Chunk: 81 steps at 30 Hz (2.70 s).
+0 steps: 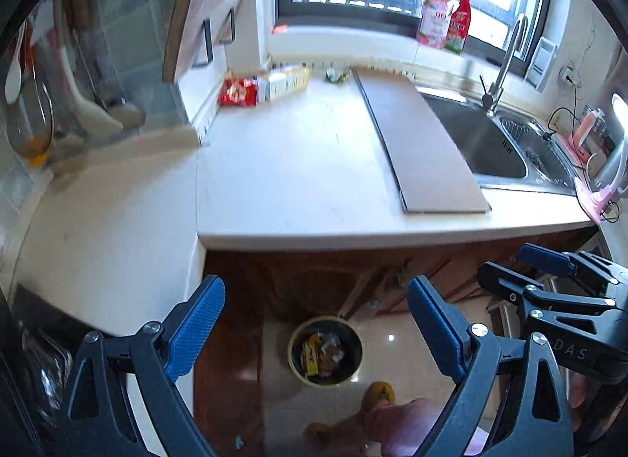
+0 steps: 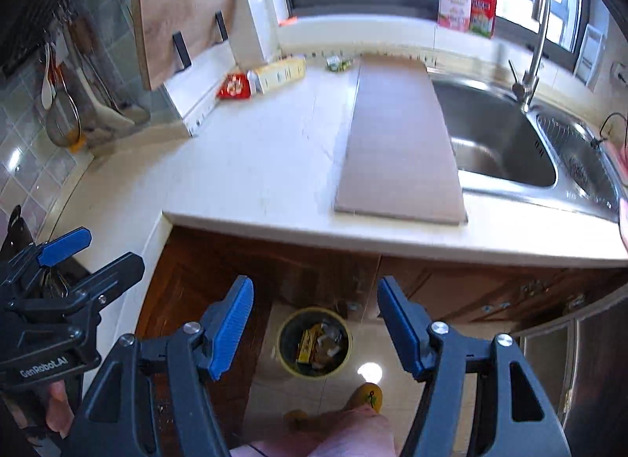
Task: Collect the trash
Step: 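Raise both tools back over the trash on the counter, then grasp the yellow packet with the left tool while the right tool grasps the green-white bag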
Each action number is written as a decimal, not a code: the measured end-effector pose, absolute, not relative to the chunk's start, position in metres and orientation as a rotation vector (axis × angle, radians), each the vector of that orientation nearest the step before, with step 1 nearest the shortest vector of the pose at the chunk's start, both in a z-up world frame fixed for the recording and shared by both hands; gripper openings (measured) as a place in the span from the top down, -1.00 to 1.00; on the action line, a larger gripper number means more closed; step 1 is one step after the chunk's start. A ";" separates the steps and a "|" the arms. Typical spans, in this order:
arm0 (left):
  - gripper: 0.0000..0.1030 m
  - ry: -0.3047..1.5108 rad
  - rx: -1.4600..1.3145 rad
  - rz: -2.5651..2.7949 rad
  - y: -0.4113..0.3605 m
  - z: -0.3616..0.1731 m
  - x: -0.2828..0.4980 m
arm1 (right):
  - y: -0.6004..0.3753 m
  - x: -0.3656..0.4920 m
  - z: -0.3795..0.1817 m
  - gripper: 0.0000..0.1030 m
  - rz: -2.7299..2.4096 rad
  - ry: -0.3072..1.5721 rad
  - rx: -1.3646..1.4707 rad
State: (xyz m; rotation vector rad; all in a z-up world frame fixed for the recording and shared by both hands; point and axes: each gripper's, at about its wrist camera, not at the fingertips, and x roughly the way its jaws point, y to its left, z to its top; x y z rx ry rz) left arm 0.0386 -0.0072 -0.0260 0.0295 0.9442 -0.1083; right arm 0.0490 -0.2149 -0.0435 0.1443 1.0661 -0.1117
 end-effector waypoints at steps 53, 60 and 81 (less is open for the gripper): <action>-0.80 1.193 0.216 0.013 -0.031 -0.121 0.559 | -0.405 0.542 -0.162 -0.29 0.069 1.224 0.476; -0.80 1.221 0.218 0.020 -0.027 -0.138 0.578 | -0.411 0.562 -0.187 -0.07 0.049 1.257 0.486; 0.15 1.224 0.110 -0.001 -0.030 -0.148 0.566 | -0.381 0.542 -0.186 0.88 0.116 1.223 0.304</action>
